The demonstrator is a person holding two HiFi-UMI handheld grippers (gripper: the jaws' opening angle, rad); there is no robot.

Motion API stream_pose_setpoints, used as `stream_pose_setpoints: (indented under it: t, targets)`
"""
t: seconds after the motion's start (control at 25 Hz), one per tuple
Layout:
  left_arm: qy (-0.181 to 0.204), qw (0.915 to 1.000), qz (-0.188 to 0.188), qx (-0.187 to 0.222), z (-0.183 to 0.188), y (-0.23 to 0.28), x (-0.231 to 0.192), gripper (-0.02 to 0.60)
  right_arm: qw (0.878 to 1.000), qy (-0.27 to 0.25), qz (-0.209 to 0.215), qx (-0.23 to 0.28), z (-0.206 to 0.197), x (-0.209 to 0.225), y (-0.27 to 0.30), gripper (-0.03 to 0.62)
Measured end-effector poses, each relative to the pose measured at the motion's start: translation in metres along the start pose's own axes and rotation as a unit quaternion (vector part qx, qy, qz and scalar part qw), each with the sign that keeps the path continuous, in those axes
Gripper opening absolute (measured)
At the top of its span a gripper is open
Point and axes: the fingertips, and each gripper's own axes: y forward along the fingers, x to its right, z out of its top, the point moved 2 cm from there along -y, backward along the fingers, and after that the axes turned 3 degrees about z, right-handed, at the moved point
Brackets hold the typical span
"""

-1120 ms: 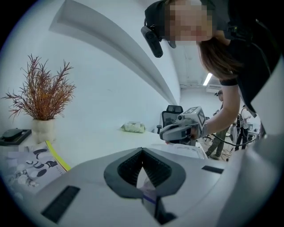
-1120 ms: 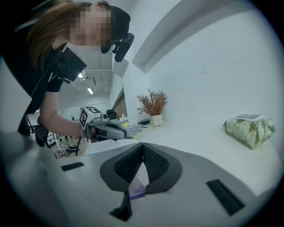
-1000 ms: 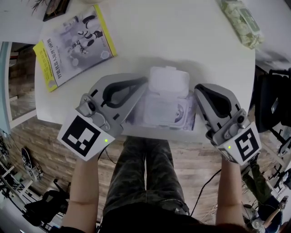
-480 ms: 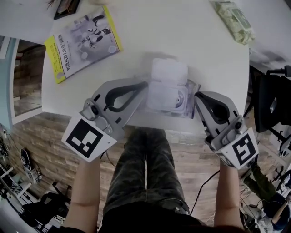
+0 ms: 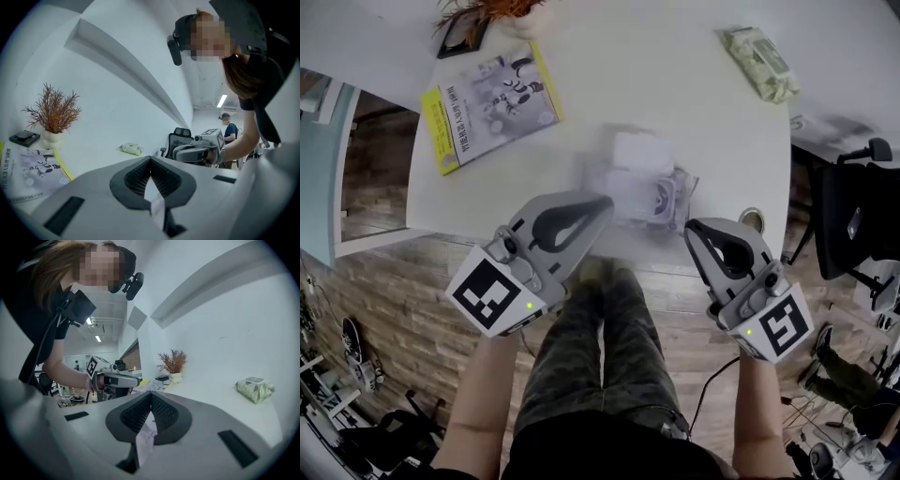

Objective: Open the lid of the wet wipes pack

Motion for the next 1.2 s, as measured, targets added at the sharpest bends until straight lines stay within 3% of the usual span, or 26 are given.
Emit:
stream_pose_setpoints:
  t: [0.44,0.84,1.2]
  targets:
    - [0.013,0.9997,-0.018,-0.013,0.011,-0.013,0.027,0.012,0.999,0.013,0.008,0.037,0.030,-0.040,-0.011,0.020]
    - [-0.002,0.9996,-0.028,0.000,0.027,-0.016,0.046,0.012,0.999,0.011,-0.008,0.036,0.043,-0.053,-0.014,0.020]
    - [-0.017,0.9995,-0.026,0.010,0.033,-0.024,0.053,0.012,0.999,0.013,0.010,0.042,0.052,-0.066,-0.014,0.020]
